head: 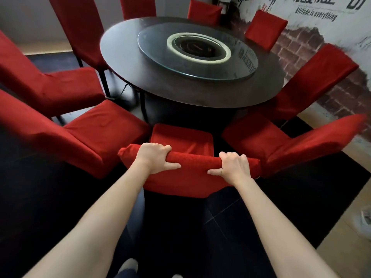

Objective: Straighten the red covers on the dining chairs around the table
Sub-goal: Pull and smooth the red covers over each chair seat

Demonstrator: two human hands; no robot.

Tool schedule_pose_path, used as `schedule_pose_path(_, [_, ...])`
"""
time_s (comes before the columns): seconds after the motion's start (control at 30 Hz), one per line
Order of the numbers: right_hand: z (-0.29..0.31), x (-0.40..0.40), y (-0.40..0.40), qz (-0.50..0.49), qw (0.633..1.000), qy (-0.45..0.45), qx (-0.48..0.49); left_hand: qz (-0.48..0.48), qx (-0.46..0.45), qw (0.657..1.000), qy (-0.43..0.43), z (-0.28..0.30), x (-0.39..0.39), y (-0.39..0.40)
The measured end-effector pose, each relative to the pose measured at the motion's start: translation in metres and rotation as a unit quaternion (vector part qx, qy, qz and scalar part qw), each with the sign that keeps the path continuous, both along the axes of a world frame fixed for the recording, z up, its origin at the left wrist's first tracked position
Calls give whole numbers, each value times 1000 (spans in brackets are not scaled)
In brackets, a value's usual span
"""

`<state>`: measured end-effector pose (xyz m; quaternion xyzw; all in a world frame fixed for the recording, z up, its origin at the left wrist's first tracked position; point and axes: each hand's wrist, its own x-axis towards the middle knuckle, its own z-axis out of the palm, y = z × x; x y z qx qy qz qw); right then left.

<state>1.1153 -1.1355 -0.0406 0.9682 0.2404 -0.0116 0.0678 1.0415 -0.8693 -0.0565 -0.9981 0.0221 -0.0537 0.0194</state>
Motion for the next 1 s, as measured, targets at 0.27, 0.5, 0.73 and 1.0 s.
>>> schedule_pose_path(0.27, [1, 22, -42, 24, 999, -2, -28, 25, -30, 999, 7, 5, 3, -50])
schedule_pose_path(0.5, [-4, 20, -56, 24, 1000, -3, 13, 43, -32, 999, -4, -1, -1, -64])
schedule_pose_path(0.73, [-8, 0, -53, -1, 999, -15, 29, 33, -26, 999, 0, -2, -9, -58])
schedule_pose_path(1.0, [-6, -12, -51, -28, 999, -9, 21, 19, -25, 999, 9, 3, -11, -57])
